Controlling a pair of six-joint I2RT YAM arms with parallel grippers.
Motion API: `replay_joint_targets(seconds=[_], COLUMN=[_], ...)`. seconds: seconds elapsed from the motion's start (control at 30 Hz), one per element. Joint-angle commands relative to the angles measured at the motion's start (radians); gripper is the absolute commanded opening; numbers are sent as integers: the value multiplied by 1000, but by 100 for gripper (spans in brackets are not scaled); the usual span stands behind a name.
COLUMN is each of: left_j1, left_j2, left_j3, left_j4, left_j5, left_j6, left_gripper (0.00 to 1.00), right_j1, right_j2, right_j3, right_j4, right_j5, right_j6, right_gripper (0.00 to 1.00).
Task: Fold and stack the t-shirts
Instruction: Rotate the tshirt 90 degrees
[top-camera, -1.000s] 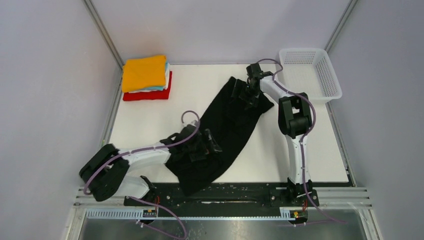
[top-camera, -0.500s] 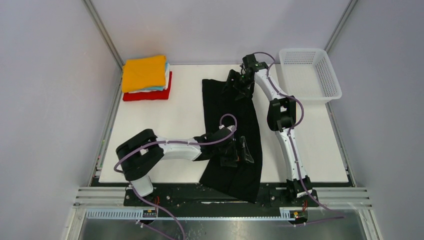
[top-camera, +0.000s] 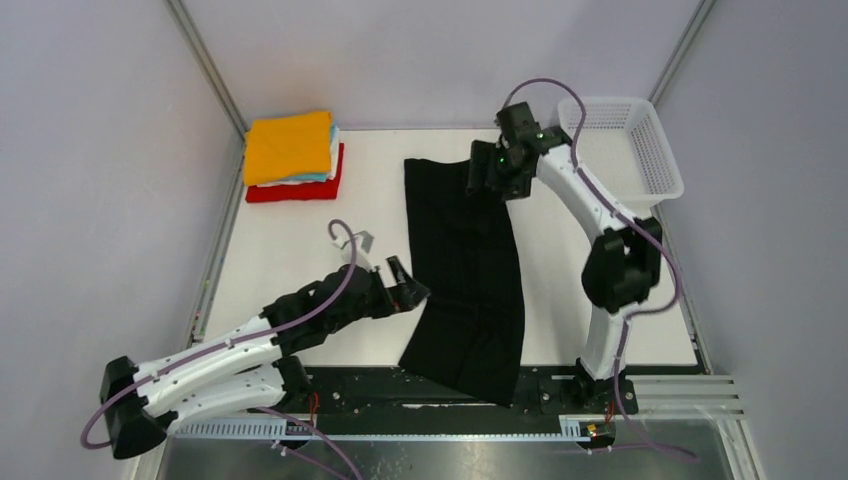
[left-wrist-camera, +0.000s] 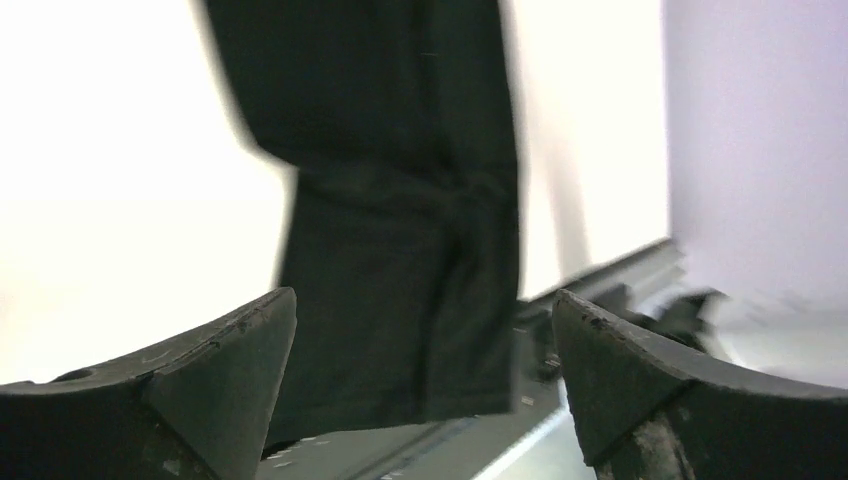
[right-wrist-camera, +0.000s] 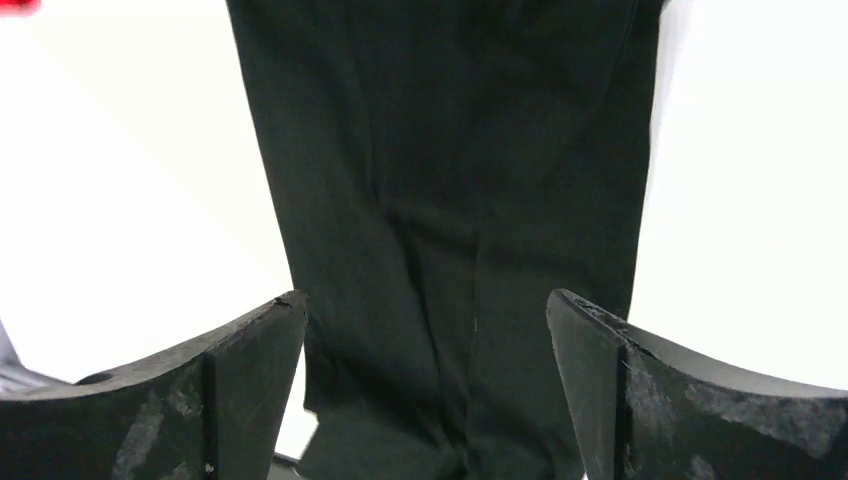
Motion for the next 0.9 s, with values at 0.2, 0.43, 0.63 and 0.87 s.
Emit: replay_joint_targets(seconds=[0.2, 0.43, 0.63, 0.87], left_j1=[74, 77, 82, 89], left_j2=[-149, -90, -70, -47], left_j3=[-154, -165, -181, -164], left_j4=[-198, -169, -107, -96], left_j5=[-192, -182, -156, -156], left_j6=[-48, -75, -69, -35], left_gripper=[99, 99, 99, 99], right_j1=[288, 319, 314, 262], right_j2=[-317, -179, -16, 120], right_j3=[-647, -622, -500, -335], right_j4=[251, 269, 224, 177], right_j5=[175, 211, 252, 190], right_j6=[115, 113, 120, 117], right_gripper=[99, 98, 98, 98])
